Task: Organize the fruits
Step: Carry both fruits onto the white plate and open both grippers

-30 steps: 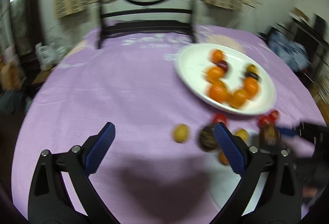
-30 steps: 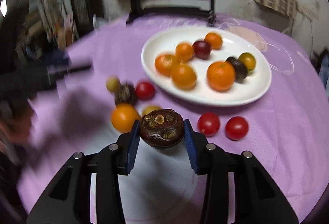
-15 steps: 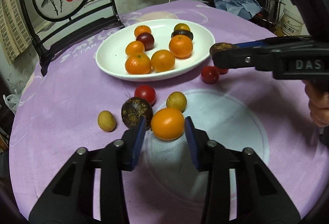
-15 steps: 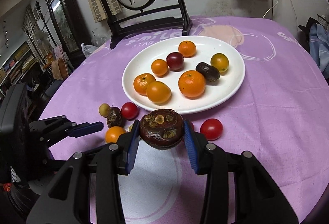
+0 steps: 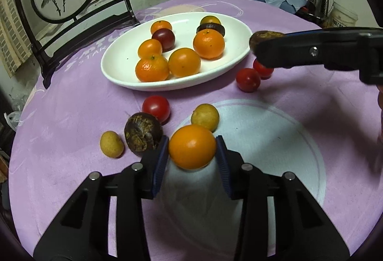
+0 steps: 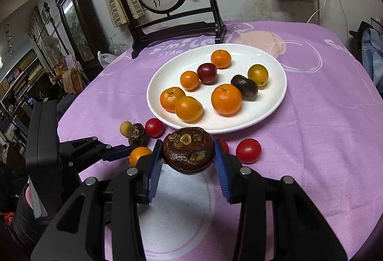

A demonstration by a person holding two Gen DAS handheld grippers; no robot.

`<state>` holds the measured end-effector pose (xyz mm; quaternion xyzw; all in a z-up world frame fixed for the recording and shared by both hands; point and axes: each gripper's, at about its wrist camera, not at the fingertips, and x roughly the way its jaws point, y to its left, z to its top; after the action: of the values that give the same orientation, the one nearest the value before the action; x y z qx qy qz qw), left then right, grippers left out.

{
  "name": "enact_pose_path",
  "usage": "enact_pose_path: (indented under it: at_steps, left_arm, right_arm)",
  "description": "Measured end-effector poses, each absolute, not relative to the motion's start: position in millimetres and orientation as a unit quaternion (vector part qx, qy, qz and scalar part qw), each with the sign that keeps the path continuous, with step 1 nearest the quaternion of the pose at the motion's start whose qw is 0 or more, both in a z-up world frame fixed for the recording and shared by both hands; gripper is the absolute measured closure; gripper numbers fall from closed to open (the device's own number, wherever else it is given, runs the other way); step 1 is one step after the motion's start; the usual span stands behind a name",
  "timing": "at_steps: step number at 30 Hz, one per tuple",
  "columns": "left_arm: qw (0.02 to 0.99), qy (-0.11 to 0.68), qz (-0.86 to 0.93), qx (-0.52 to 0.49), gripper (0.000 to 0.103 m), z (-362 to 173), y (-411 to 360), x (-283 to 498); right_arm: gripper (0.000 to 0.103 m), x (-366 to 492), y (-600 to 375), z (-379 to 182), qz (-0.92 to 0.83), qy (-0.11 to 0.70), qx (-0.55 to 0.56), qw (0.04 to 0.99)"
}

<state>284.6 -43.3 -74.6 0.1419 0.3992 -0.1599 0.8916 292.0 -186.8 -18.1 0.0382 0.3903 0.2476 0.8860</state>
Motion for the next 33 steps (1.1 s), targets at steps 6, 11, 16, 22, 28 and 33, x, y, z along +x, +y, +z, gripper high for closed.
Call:
enact_pose_path:
  at_steps: [6, 11, 16, 22, 28, 33]
  left_arm:
    - [0.896, 0.388, -0.180, 0.121, 0.063, -60, -39, 274]
    - [0.908, 0.355, -0.220, 0.037, 0.063, -30, -30, 263]
    - [0.931, 0.328, -0.160, 0.019, 0.063, 0, -21, 296]
    - [0.932, 0.351, -0.091, -0.006, 0.063, -7, -19, 378]
    - [0.921, 0.385, -0.061, -0.016, 0.049, -27, -15, 414]
    - [0.933, 0.356, -0.056, -0.018, 0.036, -1, -7, 389]
  right_arm:
    - [0.061, 293, -192, -17, 0.254, 0.400, 0.053, 0.879]
    - [0.061, 288, -177, -19, 0.280, 0.397, 0.033, 0.873]
    - [0.061, 304, -186, -1, 0.223, 0.324, 0.044, 0.918]
    - [0.061, 360, -190, -16, 0.183, 0.337, 0.074, 0.920]
    - [0.053, 369, -187, -27, 0.176, 0.336, 0.061, 0.923]
    - [0.052, 355, -207, -7, 0.196, 0.322, 0.089, 0.922]
